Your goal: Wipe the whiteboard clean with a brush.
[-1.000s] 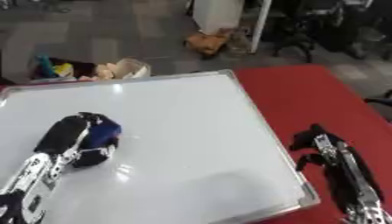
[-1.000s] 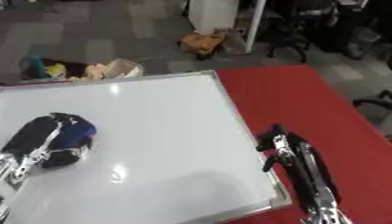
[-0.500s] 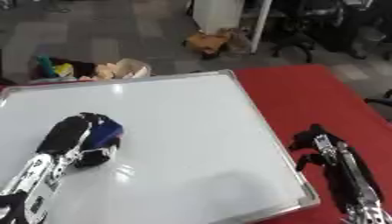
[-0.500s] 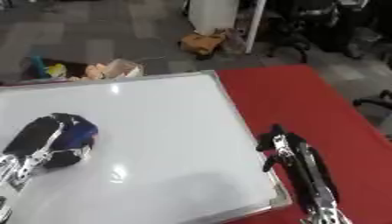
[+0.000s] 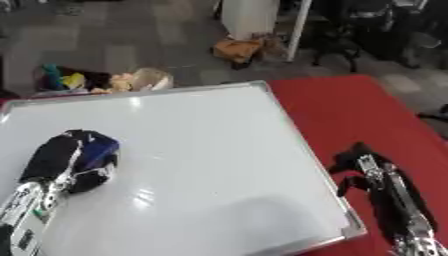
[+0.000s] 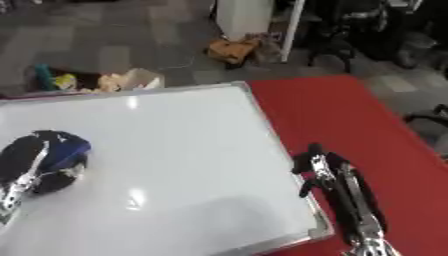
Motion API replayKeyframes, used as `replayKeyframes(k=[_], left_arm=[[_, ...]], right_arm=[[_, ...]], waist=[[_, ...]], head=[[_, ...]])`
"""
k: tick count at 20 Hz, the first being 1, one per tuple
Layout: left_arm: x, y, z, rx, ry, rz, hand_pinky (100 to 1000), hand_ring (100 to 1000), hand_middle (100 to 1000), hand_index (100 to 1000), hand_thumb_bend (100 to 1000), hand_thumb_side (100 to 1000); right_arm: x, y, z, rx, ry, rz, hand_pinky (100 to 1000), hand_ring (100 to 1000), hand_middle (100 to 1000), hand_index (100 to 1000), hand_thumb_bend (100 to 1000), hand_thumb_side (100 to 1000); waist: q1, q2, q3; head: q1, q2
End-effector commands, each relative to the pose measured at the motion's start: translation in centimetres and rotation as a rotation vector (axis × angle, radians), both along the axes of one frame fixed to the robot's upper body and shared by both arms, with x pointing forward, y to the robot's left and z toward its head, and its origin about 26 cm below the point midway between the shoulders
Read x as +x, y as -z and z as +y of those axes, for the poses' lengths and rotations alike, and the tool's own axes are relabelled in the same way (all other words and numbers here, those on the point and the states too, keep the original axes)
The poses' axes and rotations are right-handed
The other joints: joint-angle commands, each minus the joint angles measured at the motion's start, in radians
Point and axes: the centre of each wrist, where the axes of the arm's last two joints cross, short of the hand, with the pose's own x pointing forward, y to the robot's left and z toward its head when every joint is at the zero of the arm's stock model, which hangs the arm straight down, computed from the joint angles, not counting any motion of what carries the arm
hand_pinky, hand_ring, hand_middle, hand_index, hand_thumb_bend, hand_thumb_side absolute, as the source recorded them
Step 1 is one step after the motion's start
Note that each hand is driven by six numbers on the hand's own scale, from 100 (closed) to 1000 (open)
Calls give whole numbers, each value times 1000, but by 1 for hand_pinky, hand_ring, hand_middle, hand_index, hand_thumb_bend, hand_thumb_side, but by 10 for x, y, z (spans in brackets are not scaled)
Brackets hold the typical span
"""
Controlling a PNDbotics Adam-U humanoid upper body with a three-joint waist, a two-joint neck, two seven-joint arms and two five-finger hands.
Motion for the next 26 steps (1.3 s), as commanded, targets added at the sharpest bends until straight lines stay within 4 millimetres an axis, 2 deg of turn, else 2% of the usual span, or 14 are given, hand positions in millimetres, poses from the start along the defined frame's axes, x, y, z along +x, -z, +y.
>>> replayKeyframes(k=[1,3,4,5,13,18,26], left_arm=[[0,-2,27,14,-85,-9,457,682,601,813,422,471],[0,0,34,17,-112,-12,469,688,604,814,422,471],[-1,1,38,18,-126,-12,478,693,606,813,381,422],[-2,2,42,18,-140,-11,483,696,606,813,422,472],[-6,7,60,8,-201,-8,503,711,617,808,420,479],[-6,8,56,11,-185,-8,522,719,625,809,418,491],[-4,-1,34,48,-87,-9,537,719,629,783,422,512]], right_arm=[[-2,-8,-3,-13,4,-29,316,585,492,602,100,840],[-2,-8,-3,-13,5,-29,316,586,492,602,100,840],[-2,-8,-3,-13,6,-29,316,586,492,602,100,840],[-2,-8,-3,-14,6,-29,316,585,492,602,100,840],[-2,-8,-4,-14,9,-30,316,585,492,602,100,840],[-2,-8,-4,-14,9,-30,316,585,492,602,100,840],[-2,-8,-4,-13,7,-30,316,585,492,602,100,839]], waist=[[-2,-14,2],[-2,-14,3],[-2,-14,4],[-2,-14,4],[-1,-16,6],[-1,-17,4],[0,-18,-2]], head=[[-3,-10],[-4,-10],[-5,-10],[-5,-10],[-8,-11],[-6,-11],[-3,-11]])
